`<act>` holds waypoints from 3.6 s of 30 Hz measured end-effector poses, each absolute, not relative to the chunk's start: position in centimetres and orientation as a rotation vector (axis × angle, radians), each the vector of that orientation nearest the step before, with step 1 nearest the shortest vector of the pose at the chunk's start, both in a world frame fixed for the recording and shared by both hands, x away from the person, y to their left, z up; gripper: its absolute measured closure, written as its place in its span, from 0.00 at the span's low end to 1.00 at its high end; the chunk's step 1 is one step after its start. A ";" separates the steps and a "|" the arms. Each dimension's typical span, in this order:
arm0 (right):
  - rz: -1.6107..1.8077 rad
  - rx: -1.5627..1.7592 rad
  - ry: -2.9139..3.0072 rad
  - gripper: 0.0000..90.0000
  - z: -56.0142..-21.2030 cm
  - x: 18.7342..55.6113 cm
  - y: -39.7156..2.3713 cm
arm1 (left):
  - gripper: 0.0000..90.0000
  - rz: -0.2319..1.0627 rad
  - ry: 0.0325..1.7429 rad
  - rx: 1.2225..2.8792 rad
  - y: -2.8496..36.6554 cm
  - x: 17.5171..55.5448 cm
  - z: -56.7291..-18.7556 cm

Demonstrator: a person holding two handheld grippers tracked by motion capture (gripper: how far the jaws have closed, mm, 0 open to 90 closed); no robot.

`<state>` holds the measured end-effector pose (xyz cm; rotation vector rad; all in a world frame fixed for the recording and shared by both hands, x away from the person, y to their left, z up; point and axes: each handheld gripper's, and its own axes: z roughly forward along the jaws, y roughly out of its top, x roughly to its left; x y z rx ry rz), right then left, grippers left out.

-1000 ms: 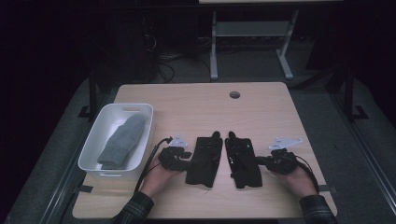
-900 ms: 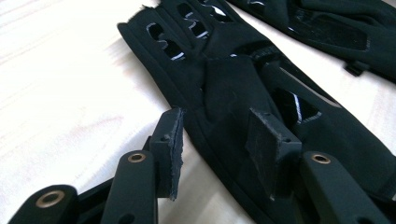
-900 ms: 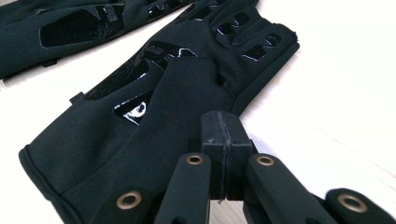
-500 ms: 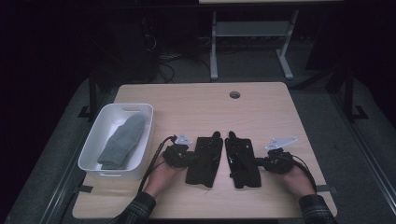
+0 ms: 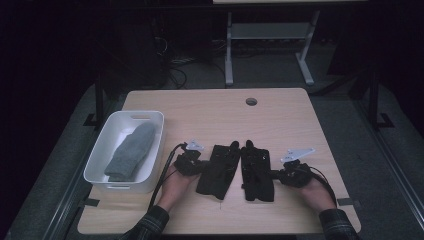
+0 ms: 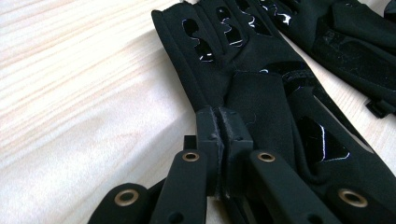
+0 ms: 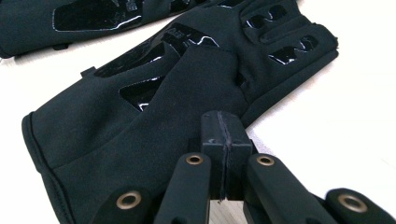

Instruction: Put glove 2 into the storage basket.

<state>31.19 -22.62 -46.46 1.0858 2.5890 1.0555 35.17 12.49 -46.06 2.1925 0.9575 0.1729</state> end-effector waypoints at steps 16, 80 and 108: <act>1.077 1.093 2.592 1.00 -46.6 31.3 -22.6 | 0.97 0.182 0.977 2.160 11.9 36.3 -46.3; 1.154 0.956 2.638 0.94 -46.7 33.2 -16.2 | 0.95 -0.153 0.707 2.044 5.9 35.5 -42.7; 0.988 1.222 2.371 0.16 -47.7 34.0 -23.5 | 0.99 -0.120 0.603 2.302 4.1 31.9 -45.4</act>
